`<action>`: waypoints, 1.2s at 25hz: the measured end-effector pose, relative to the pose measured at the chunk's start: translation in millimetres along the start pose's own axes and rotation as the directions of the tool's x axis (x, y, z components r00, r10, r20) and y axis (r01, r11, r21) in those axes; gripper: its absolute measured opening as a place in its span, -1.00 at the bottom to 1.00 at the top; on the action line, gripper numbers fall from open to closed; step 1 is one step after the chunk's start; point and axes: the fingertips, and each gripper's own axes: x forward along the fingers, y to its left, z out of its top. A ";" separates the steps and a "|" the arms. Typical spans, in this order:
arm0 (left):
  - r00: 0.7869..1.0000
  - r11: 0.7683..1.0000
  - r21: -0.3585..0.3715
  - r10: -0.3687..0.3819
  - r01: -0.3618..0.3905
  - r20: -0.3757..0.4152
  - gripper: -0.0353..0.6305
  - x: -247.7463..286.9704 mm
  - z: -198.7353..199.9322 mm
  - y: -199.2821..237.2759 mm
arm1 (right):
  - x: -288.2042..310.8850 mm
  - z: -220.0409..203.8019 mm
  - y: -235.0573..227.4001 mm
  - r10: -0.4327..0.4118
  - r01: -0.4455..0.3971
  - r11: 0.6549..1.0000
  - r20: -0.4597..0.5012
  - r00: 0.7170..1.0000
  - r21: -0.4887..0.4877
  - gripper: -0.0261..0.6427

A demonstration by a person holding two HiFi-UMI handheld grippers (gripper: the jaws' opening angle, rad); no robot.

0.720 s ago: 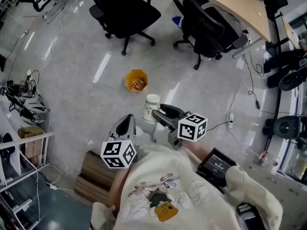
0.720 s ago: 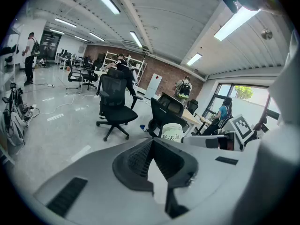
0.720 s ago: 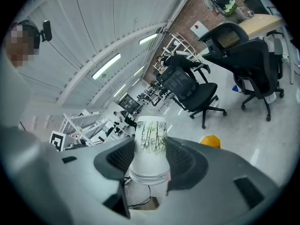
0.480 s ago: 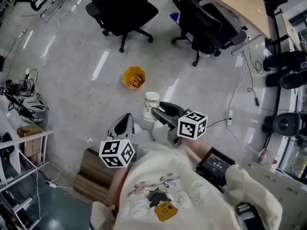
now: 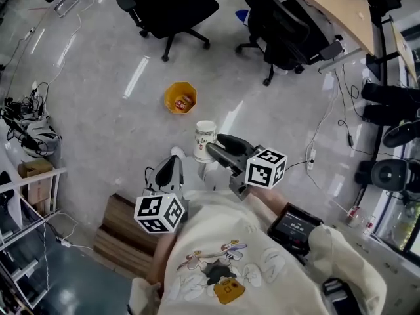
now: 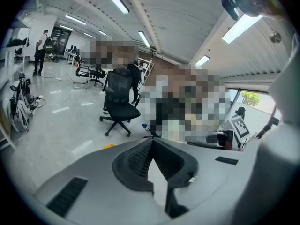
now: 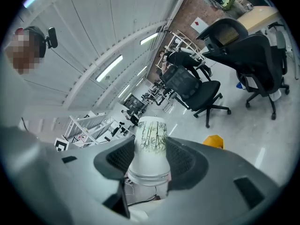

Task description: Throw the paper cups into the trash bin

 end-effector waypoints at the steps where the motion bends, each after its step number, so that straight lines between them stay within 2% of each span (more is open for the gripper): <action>1: 1.000 1.000 -0.002 0.005 -0.005 -0.003 -0.88 1.4 1.5 2.9 | 2.2 2.4 -1.6 0.001 -0.001 1.000 -0.005 1.000 -0.004 -0.28; 5: 1.000 1.000 -0.024 0.016 -0.016 -0.014 -0.88 16.8 12.1 21.0 | 22.7 18.5 -13.3 0.004 -0.004 1.000 -0.016 1.000 -0.001 -0.29; 10: 1.000 0.999 -0.037 -0.007 0.006 -0.027 -0.88 42.7 32.6 51.4 | 60.3 35.6 -23.2 0.002 -0.001 1.000 -0.053 0.999 0.018 -0.29; 15: 0.998 0.998 -0.019 -0.053 0.052 -0.046 -0.88 78.8 72.4 85.7 | 108.9 64.7 -41.6 -0.019 0.025 0.998 -0.103 0.995 0.057 -0.30; 19: 0.990 0.995 -0.019 -0.103 0.101 -0.092 -0.88 109.2 88.4 117.0 | 154.4 79.4 -66.7 -0.047 0.061 0.992 -0.131 0.990 0.109 -0.30; 25: 0.978 0.992 -0.009 -0.122 0.122 -0.168 -0.88 164.3 80.5 153.7 | 210.7 80.2 -117.0 -0.069 0.092 0.991 -0.220 0.973 0.098 -0.31; 30: 0.967 0.995 -0.048 -0.092 0.083 -0.238 -0.88 212.7 46.1 196.3 | 258.2 56.7 -165.8 -0.065 0.097 0.992 -0.331 0.941 0.081 -0.31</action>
